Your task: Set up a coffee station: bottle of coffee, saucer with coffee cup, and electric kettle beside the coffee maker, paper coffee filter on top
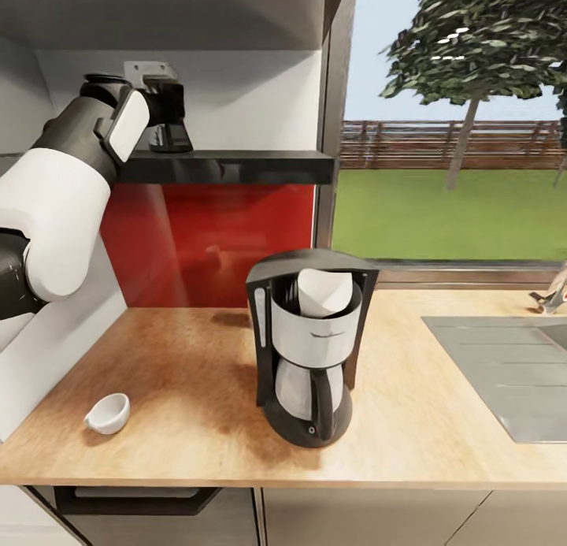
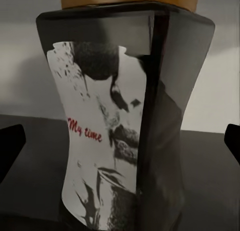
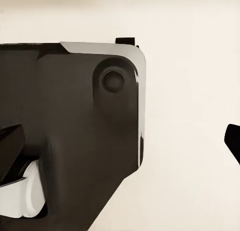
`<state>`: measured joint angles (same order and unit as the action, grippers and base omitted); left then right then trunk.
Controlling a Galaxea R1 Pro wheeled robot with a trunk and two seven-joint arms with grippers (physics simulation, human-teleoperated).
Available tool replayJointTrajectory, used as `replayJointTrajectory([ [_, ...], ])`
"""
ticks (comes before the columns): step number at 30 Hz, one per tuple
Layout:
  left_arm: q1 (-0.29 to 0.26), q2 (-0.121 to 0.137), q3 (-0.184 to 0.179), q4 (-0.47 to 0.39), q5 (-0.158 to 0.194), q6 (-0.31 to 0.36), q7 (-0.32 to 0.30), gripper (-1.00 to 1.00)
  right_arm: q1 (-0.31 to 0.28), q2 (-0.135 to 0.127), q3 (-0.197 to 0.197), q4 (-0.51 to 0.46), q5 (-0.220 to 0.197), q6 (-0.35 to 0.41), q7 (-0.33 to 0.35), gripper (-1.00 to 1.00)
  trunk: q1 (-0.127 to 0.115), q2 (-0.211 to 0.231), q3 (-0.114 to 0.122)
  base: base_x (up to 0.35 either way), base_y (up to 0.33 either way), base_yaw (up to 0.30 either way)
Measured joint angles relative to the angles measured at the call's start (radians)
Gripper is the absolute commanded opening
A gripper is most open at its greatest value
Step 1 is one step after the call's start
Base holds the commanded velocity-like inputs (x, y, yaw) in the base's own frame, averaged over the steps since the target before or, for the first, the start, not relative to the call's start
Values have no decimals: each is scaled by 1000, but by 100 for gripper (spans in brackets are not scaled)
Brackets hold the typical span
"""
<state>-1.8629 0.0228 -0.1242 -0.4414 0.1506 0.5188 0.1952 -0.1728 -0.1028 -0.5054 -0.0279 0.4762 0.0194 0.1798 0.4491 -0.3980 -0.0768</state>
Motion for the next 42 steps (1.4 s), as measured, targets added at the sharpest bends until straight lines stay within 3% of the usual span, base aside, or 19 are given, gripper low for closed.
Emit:
replayJointTrajectory([
  [31, 0, 19, 1, 12, 1, -2, 0, 100, 0, -1, 0, 0, 0, 0, -1, 100, 0, 0, 0, 33, 0, 0],
  [42, 44, 18, 1, -2, 6, -2, -1, 100, 0, -1, 0, 0, 0, 0, 0, 100, 0, 0, 0, 0, 0, 0],
])
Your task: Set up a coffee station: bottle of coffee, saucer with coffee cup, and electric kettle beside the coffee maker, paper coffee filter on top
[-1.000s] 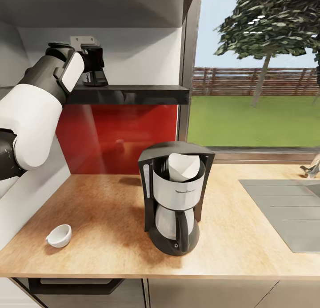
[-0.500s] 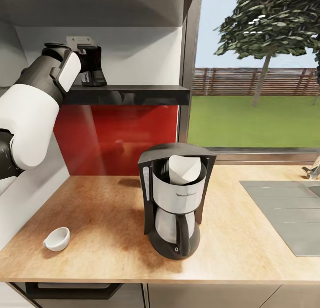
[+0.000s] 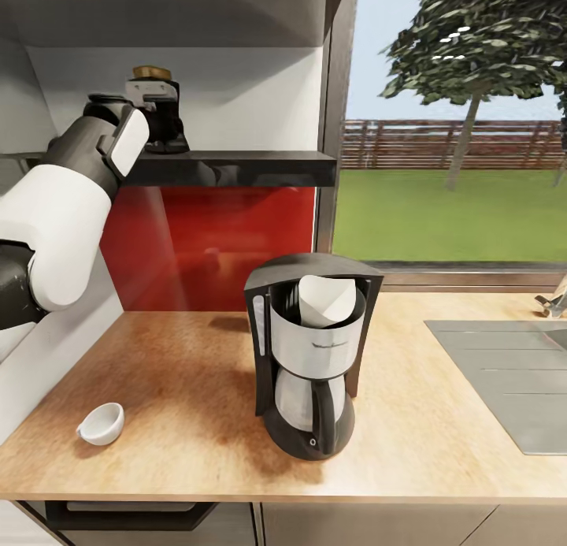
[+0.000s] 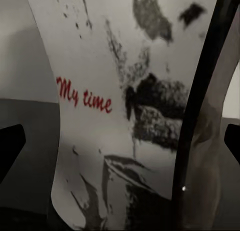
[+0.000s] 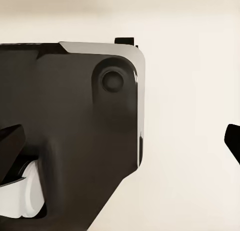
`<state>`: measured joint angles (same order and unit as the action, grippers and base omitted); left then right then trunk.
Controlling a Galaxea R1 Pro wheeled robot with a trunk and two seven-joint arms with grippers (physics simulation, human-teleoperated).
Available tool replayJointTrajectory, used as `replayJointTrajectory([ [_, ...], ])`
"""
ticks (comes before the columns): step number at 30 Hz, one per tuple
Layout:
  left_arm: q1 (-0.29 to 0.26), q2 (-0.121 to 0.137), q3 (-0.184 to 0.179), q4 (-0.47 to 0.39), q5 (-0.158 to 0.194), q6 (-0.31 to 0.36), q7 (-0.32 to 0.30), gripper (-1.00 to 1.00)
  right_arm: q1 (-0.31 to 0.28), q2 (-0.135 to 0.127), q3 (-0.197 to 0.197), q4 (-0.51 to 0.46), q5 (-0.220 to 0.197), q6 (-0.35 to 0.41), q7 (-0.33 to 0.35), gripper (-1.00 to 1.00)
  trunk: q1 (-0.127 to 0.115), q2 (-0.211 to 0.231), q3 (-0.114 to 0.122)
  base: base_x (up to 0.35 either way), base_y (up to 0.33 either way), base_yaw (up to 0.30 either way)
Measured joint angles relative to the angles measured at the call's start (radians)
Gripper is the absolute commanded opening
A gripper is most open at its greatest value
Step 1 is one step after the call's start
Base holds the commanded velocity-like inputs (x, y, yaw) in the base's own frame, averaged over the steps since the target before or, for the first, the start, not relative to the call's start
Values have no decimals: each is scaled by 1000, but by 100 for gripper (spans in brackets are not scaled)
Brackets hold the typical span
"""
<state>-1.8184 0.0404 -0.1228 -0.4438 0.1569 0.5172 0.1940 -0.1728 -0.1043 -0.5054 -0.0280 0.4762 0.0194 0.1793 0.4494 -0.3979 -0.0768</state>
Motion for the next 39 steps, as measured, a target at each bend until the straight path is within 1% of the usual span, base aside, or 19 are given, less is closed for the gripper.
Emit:
replayJointTrajectory([
  [13, 3, 0, -1, -2, -3, -1, 0, 100, 0, 0, 0, 0, 0, 0, 0, 100, 0, 0, 0, 68, 0, 0],
  [17, 3, -1, -1, -1, -2, -15, 0, 100, 0, 0, 0, 0, 0, 0, -1, 100, 0, 0, 0, 6, 0, 0],
  [18, 3, -1, -1, 0, -2, -18, 0, -100, 0, 0, 0, 0, 0, 0, 0, 100, 0, 0, 0, 2, 0, 0],
  [39, 3, -2, -4, -4, -2, -25, 0, -100, 0, 0, 0, 0, 0, 0, 0, 100, 0, 0, 0, 0, 0, 0],
])
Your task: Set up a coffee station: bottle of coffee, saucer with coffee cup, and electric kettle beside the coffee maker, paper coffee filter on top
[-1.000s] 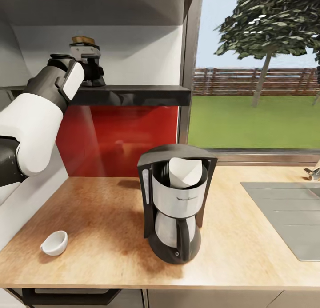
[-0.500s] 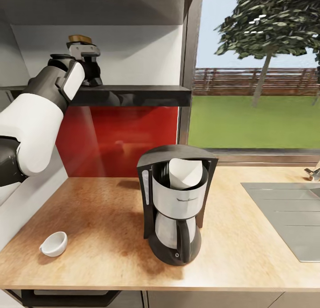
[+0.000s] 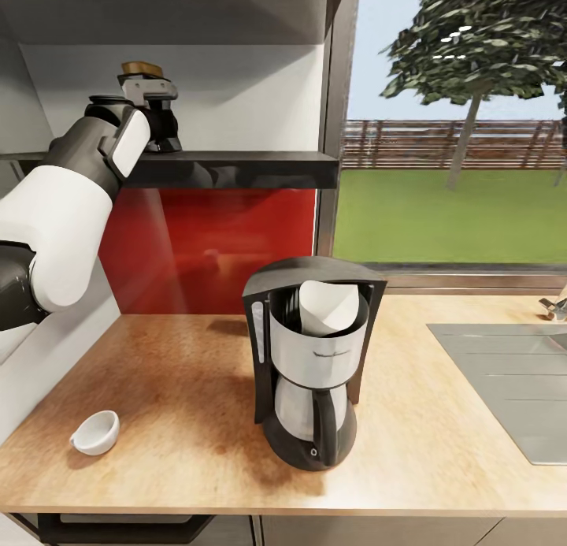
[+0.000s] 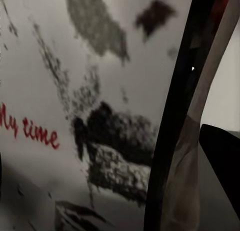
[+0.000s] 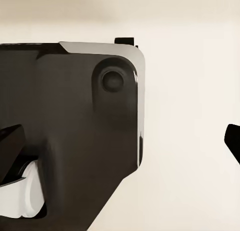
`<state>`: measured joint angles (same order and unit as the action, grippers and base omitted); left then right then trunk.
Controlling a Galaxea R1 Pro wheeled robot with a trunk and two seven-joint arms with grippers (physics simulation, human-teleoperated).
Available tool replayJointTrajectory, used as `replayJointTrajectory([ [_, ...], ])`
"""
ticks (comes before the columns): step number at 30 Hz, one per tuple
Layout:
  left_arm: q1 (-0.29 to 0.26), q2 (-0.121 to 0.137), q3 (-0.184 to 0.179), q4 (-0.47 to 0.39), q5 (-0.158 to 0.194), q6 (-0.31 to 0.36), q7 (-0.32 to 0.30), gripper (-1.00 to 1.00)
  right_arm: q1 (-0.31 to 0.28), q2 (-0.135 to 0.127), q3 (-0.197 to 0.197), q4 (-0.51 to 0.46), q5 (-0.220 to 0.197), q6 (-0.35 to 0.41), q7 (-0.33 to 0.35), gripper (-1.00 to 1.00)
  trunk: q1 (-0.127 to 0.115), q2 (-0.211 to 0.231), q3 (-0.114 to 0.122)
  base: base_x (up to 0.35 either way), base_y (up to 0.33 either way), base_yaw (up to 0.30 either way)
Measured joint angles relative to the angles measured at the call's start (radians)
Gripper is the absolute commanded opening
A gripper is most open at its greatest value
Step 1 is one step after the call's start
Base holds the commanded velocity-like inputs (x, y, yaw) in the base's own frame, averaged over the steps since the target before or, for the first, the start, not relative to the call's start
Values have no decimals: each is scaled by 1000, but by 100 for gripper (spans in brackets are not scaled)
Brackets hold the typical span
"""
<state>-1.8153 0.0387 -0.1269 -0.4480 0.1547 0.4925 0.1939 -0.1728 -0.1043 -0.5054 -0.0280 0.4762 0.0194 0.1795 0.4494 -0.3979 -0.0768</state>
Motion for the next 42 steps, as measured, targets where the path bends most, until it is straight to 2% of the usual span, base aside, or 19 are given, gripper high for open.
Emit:
replayJointTrajectory([
  [16, 0, -1, -1, 0, -1, 2, 0, -100, 0, 0, 0, 0, 0, 0, 0, 100, 0, 0, 0, -7, -5, 0],
  [27, 0, 0, -1, 0, -1, 3, 0, -100, 0, 1, 0, -1, 0, -1, 0, 100, 0, 0, 0, -210, -132, 0],
  [36, -1, -2, -1, 0, -1, 4, 0, -100, 0, 2, 0, -2, 0, -1, 0, 100, 0, 0, 0, -44, -17, -1],
  [42, -1, -2, -4, 0, -1, 4, 0, -100, 0, 2, 0, -2, 0, -1, 0, 100, 0, 0, 0, -205, -124, -205],
])
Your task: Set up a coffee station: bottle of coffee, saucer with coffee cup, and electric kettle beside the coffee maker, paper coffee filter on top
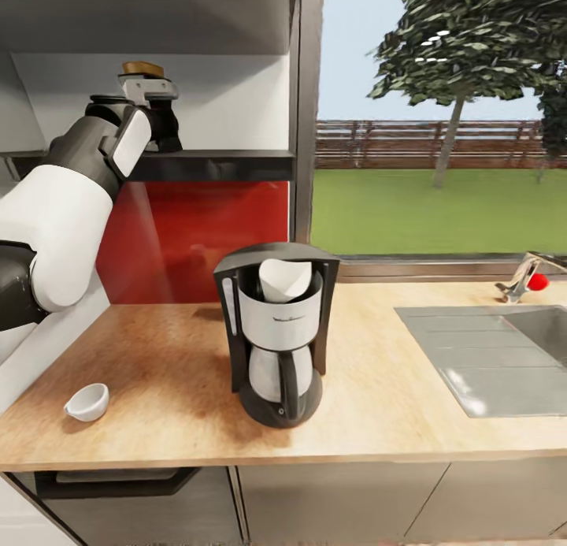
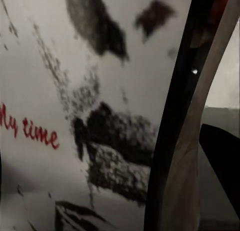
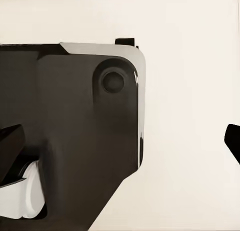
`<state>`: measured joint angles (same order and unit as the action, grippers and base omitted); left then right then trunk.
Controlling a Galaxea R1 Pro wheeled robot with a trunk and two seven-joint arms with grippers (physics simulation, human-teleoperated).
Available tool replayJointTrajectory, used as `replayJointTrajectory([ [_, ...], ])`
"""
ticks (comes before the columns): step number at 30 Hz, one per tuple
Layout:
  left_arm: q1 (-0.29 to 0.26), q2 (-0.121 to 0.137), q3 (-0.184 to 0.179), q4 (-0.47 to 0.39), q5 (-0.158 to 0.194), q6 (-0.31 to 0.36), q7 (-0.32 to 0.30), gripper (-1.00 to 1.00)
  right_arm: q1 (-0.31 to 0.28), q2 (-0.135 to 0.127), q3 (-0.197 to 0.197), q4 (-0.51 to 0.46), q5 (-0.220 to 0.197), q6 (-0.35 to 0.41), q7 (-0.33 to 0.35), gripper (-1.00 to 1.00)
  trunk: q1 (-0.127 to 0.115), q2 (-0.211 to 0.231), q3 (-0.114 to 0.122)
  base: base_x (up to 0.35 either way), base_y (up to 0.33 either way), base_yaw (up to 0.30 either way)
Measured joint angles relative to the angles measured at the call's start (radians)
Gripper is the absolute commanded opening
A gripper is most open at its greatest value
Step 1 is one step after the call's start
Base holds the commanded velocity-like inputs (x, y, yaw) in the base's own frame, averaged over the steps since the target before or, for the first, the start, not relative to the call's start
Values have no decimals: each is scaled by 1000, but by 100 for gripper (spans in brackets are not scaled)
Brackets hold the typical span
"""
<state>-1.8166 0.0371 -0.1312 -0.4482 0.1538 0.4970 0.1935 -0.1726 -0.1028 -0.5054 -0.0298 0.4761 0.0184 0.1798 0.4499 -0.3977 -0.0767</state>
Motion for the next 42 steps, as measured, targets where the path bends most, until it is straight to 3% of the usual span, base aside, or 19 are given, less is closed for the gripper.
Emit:
replayJointTrajectory([
  [19, 0, 0, -2, -1, 0, 1, 0, -100, 0, 0, -3, -4, -1, 0, 0, 100, 0, 0, 0, -85, -25, -56],
  [42, 0, -5, 1, -1, 1, 2, 0, -100, 0, 0, -2, -3, -2, 1, 0, 100, 0, 0, 0, 0, 0, -279],
])
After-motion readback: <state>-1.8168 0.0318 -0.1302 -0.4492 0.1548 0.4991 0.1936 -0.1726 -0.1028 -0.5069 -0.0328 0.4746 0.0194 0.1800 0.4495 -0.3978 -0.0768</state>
